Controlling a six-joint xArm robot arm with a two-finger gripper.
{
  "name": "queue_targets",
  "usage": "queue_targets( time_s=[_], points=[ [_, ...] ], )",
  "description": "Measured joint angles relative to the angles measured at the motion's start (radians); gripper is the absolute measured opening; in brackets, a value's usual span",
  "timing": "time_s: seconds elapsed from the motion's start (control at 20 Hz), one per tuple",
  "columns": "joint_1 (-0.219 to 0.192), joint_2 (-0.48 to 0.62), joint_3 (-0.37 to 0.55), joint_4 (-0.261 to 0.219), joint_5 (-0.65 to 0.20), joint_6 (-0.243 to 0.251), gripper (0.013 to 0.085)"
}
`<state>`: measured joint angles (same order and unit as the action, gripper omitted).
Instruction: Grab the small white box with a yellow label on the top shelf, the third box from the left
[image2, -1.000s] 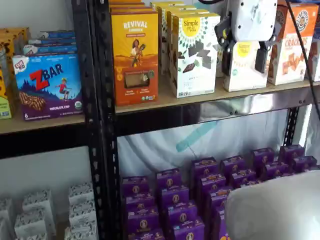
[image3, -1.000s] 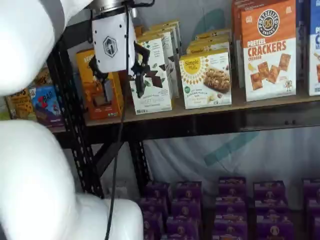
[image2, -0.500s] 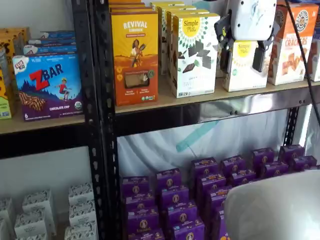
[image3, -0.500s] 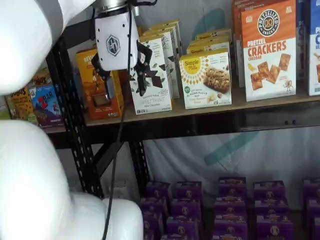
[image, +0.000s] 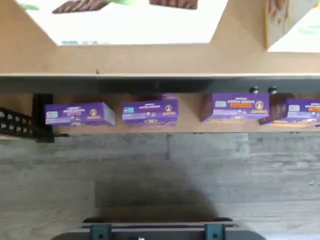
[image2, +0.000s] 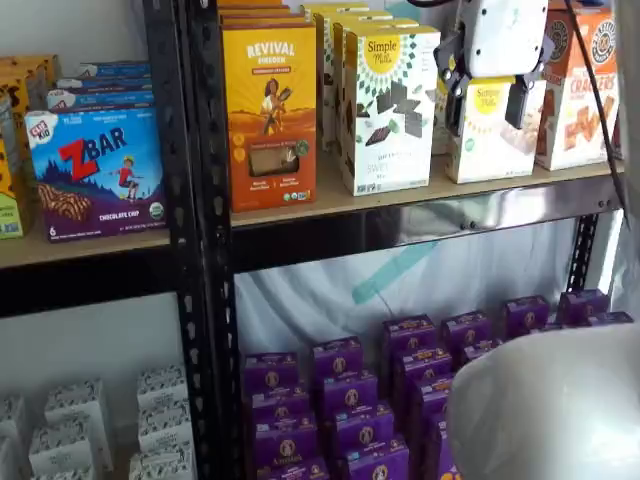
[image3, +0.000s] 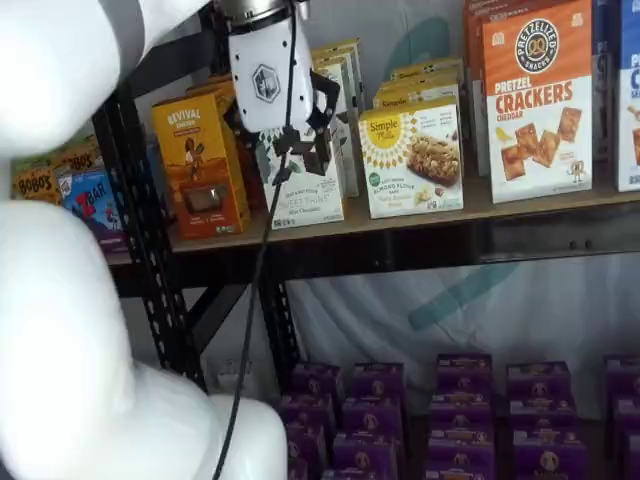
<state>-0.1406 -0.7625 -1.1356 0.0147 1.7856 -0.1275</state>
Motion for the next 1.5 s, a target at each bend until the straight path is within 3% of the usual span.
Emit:
queue_targets(
  time_s=[0.4,0.85,1.5],
  points=[
    [-0.104,0.075,-0.034,0.025,-0.083,-0.099,0.0850],
    [-0.162,0.139,-0.084,0.006,-0.142,-0.158,0.0850],
    [-0.225,0.197,-0.135,0.027,-0.186,-0.216,0.0850]
  ],
)
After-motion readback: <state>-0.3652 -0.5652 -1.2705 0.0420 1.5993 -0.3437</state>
